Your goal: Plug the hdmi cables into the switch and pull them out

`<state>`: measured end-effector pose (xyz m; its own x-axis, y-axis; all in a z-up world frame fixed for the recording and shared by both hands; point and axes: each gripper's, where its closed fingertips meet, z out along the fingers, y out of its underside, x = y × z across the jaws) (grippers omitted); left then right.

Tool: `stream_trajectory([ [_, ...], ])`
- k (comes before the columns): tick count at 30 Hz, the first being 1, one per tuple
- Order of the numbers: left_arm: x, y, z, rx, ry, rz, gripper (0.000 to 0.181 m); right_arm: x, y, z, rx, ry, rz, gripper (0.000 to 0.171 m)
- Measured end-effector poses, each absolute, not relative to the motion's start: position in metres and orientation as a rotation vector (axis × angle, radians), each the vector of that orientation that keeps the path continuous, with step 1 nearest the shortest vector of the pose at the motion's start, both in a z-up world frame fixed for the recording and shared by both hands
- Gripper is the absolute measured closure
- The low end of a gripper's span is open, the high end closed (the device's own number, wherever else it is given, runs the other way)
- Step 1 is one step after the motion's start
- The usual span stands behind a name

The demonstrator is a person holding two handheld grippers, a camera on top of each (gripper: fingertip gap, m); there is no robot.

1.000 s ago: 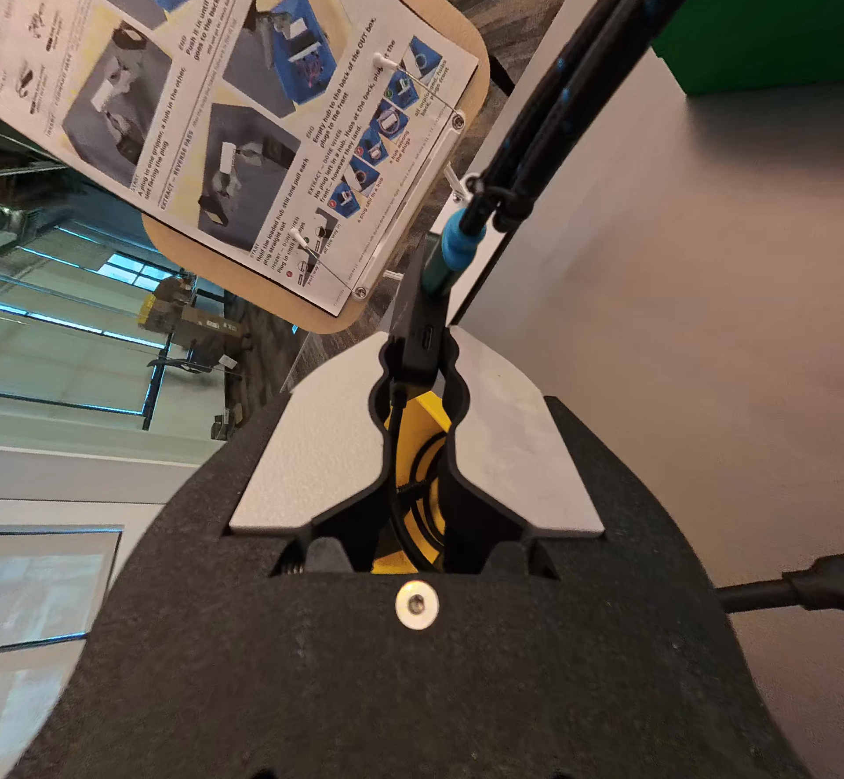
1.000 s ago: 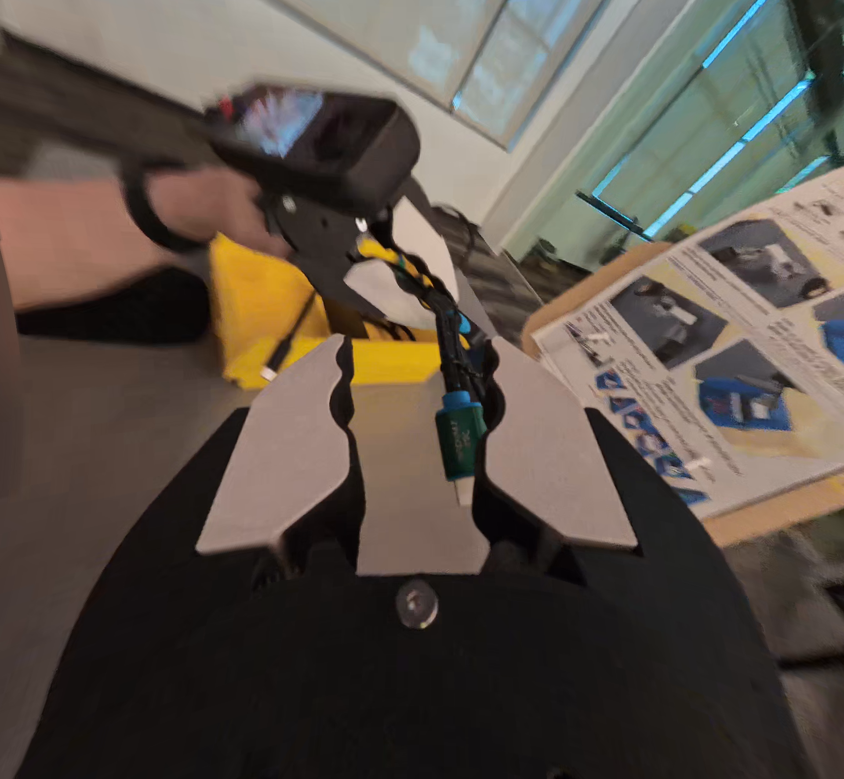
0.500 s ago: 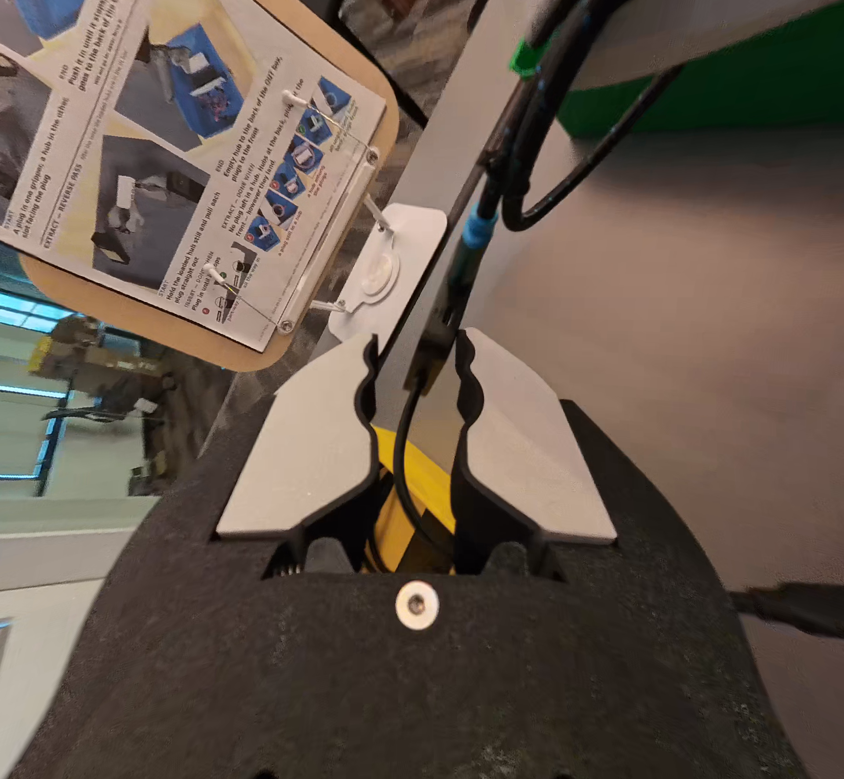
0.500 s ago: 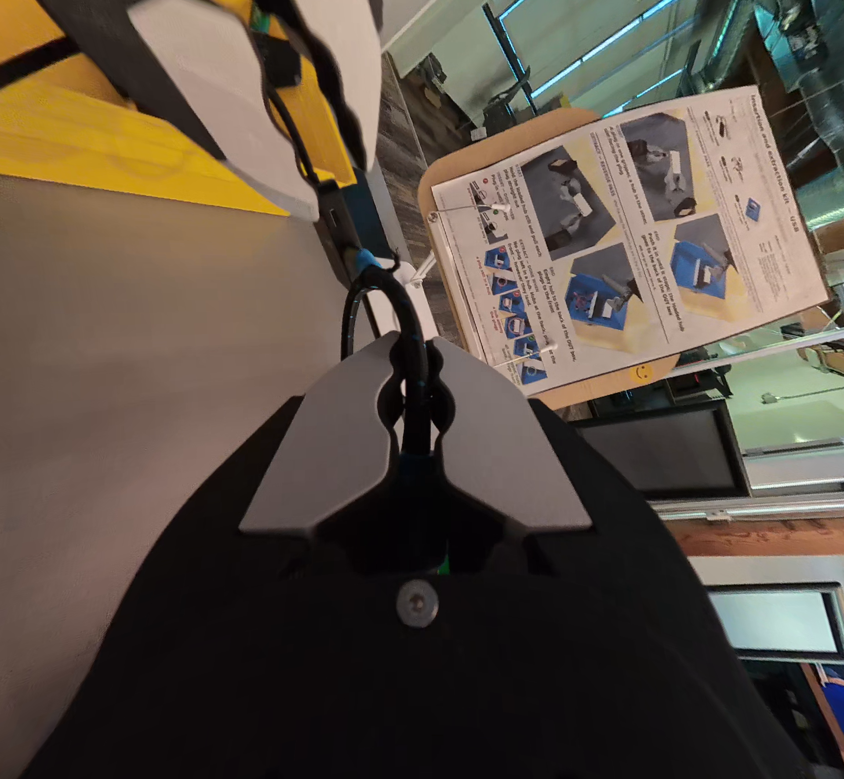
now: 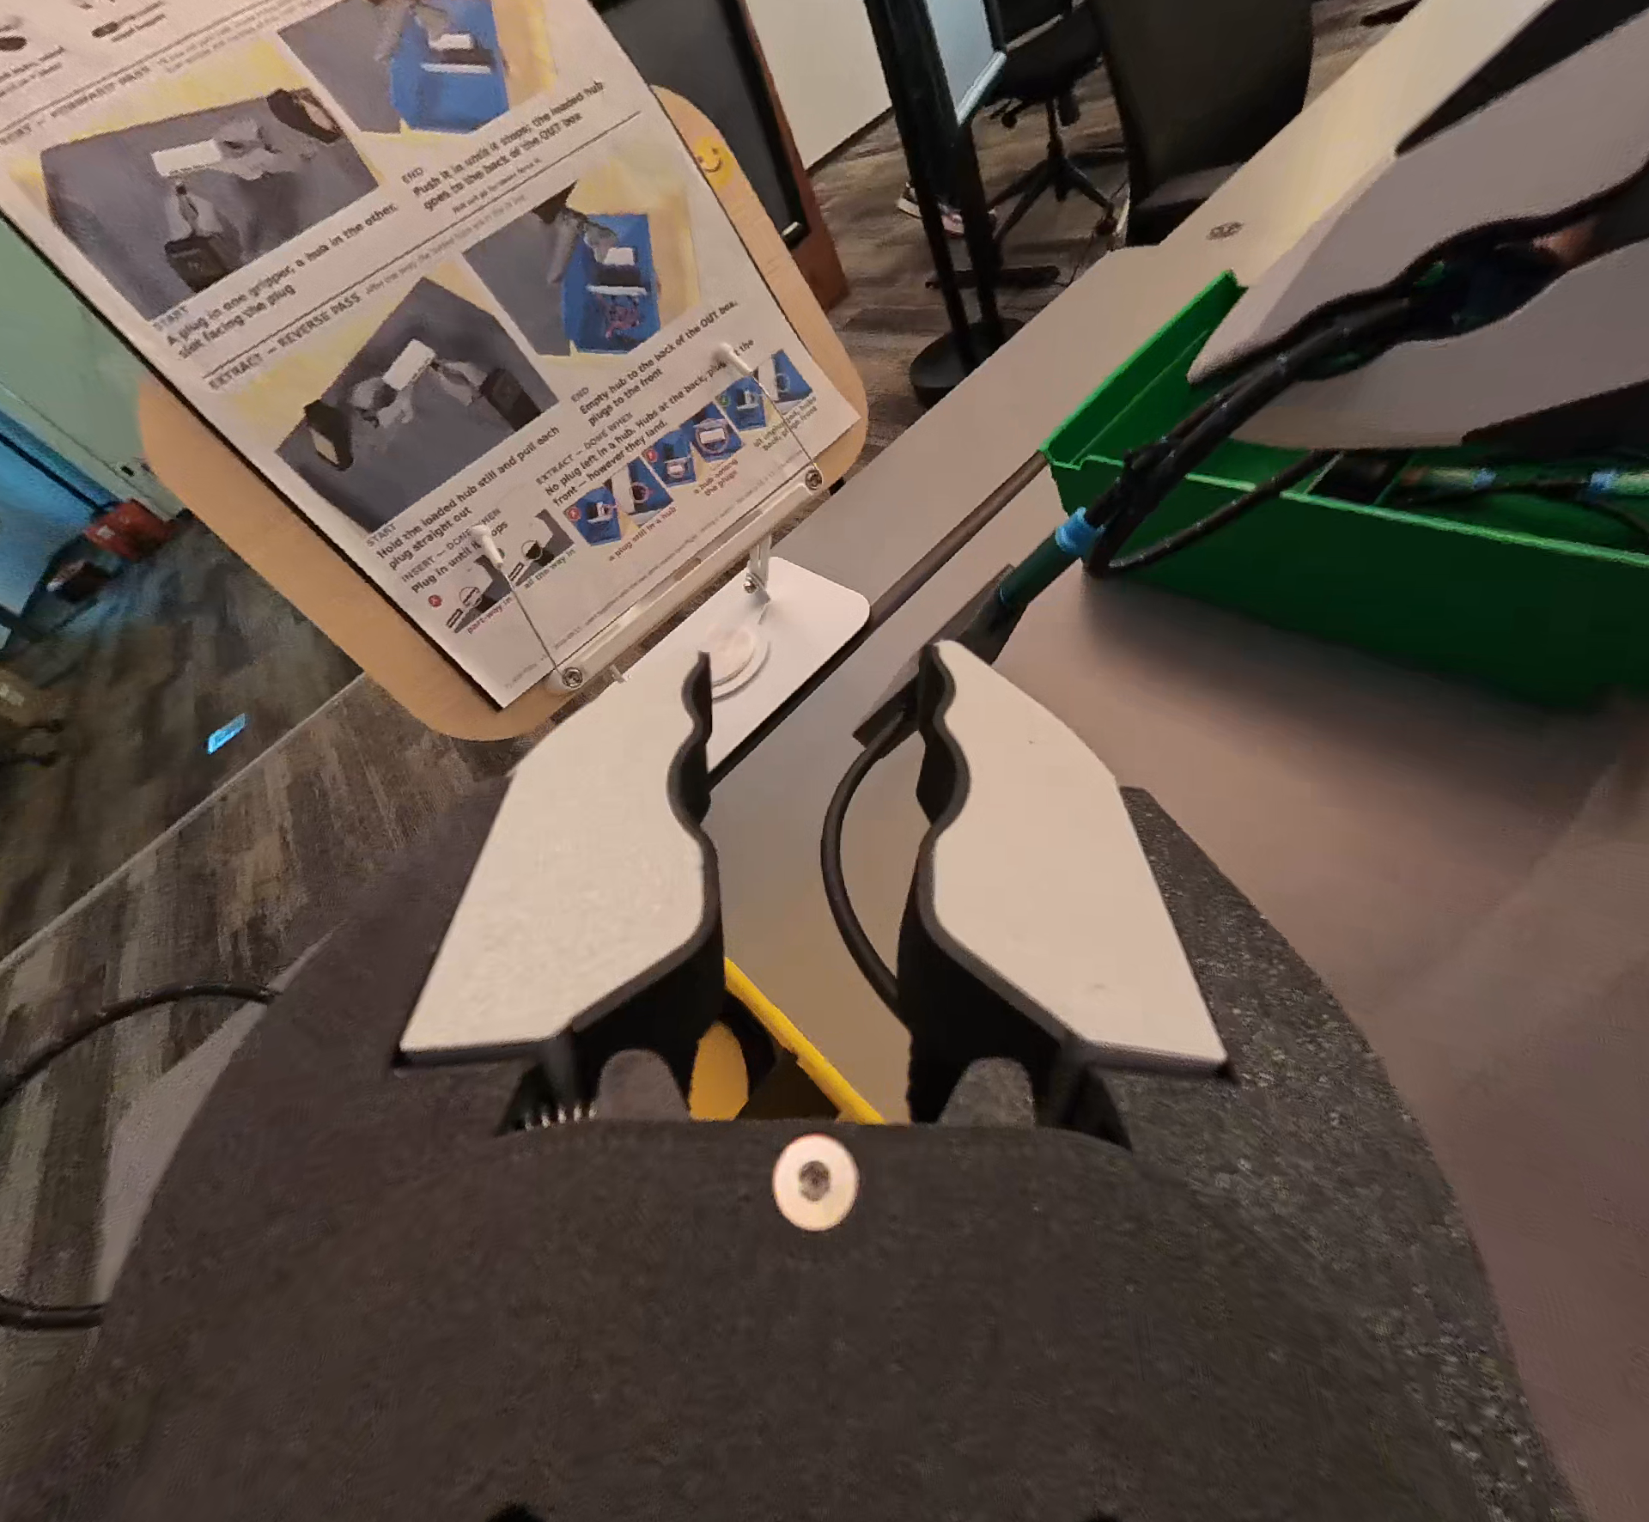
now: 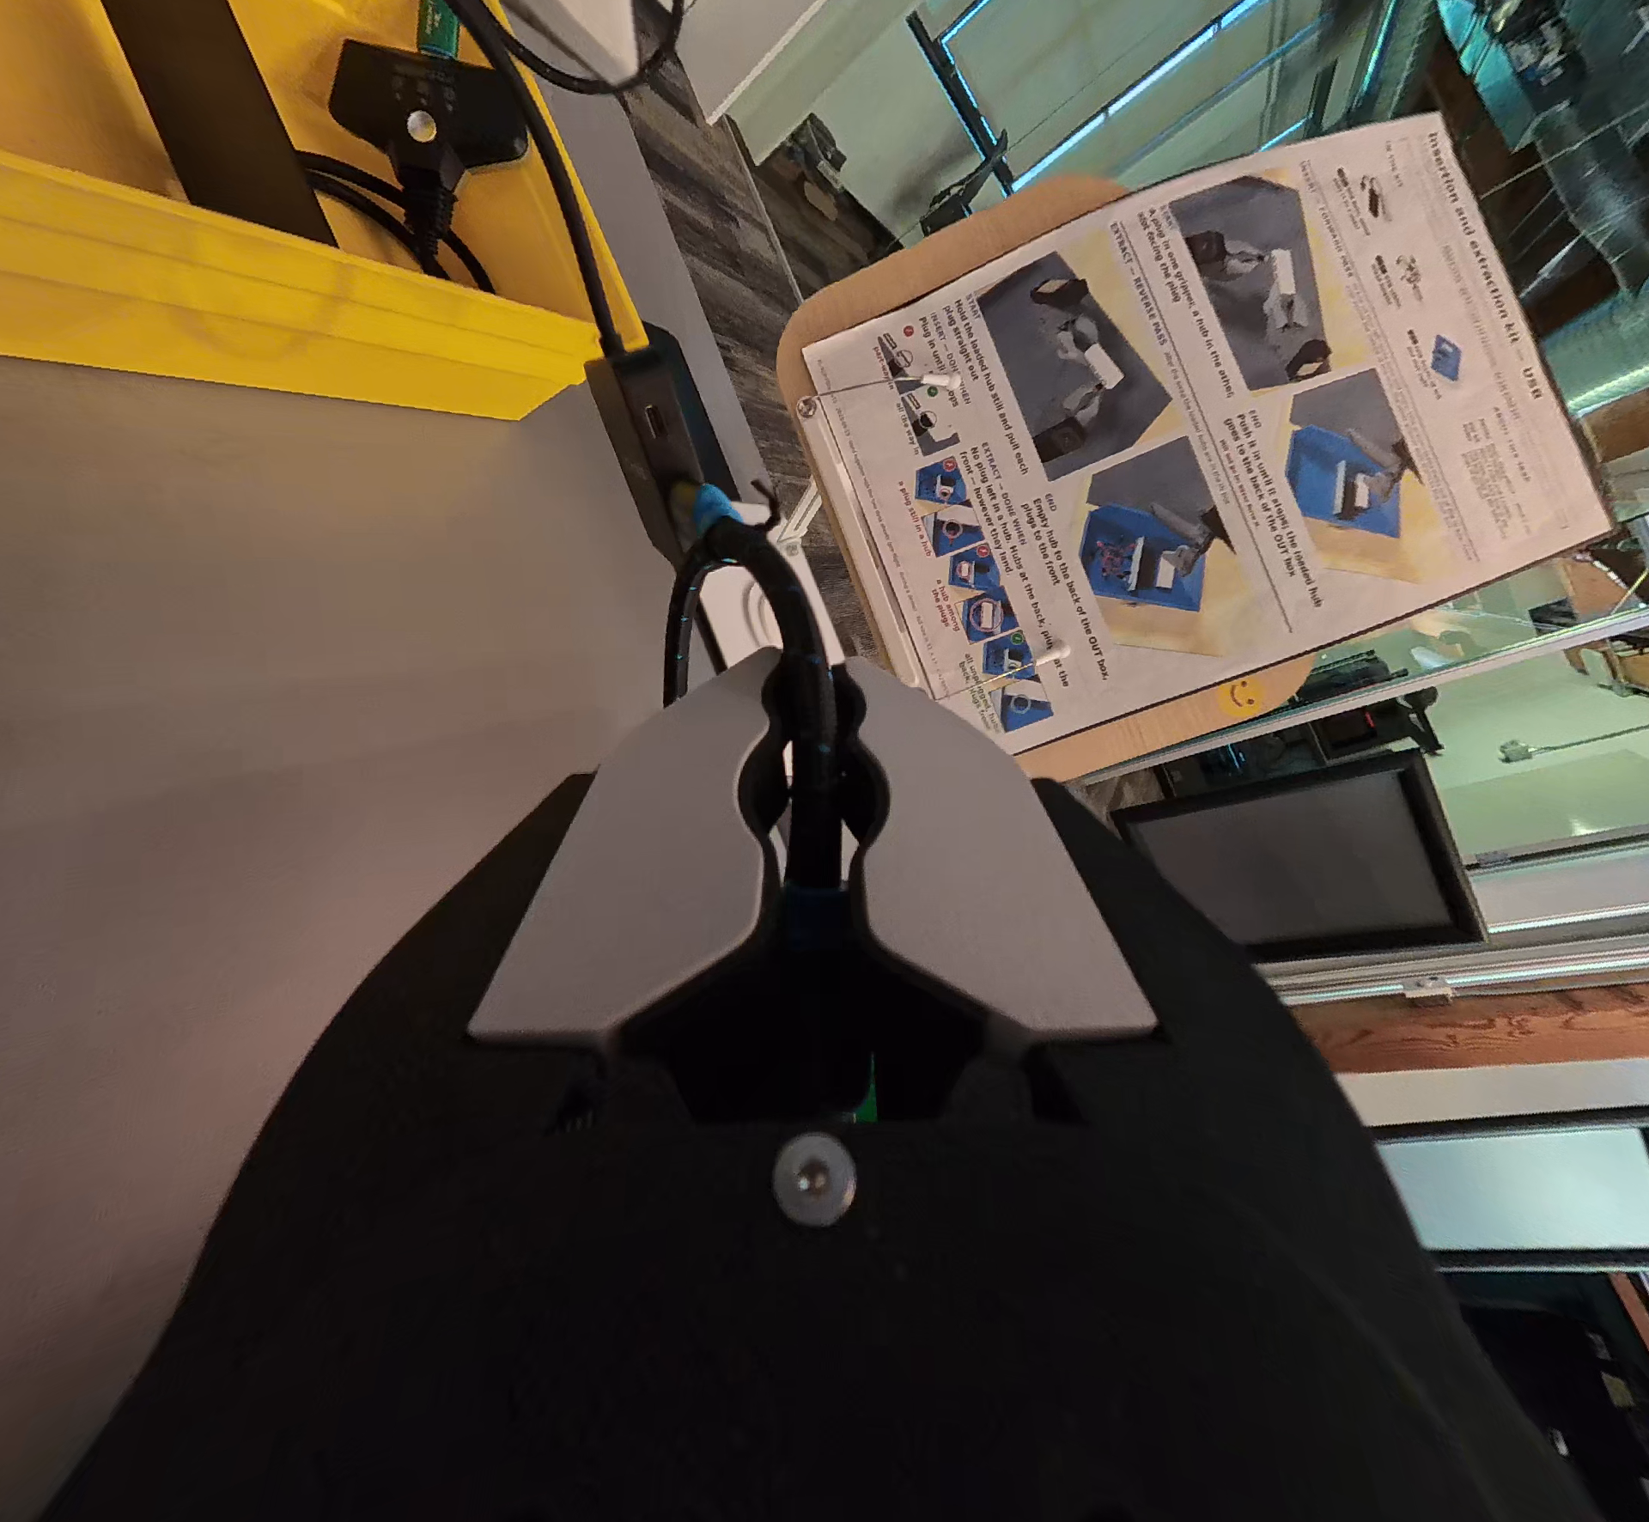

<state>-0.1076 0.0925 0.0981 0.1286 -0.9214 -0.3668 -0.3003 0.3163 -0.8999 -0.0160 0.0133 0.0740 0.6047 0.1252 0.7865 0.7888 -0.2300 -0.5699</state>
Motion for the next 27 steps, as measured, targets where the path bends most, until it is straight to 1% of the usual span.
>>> stream_trajectory([
  [4,-0.105,0.081,0.102,-1.277,1.389,-0.946,0.136,-0.003,0.018,0.065,-1.763,-0.747,-0.796,0.165],
  [6,-0.107,0.084,0.106,-1.296,1.348,-1.012,0.136,0.003,0.019,0.061,-1.785,-0.737,-0.812,0.165],
  [11,-0.115,0.116,0.106,-1.261,1.300,-0.727,0.133,0.010,0.020,0.061,-1.798,-0.712,-0.787,0.165],
  [18,-0.113,0.115,0.102,-1.224,1.347,-0.699,0.130,0.017,0.011,0.075,-1.771,-0.683,-0.807,0.165],
  [27,-0.124,0.155,0.077,-1.400,1.288,-0.323,0.131,0.021,0.005,0.080,-1.760,-0.687,-0.813,0.166],
])
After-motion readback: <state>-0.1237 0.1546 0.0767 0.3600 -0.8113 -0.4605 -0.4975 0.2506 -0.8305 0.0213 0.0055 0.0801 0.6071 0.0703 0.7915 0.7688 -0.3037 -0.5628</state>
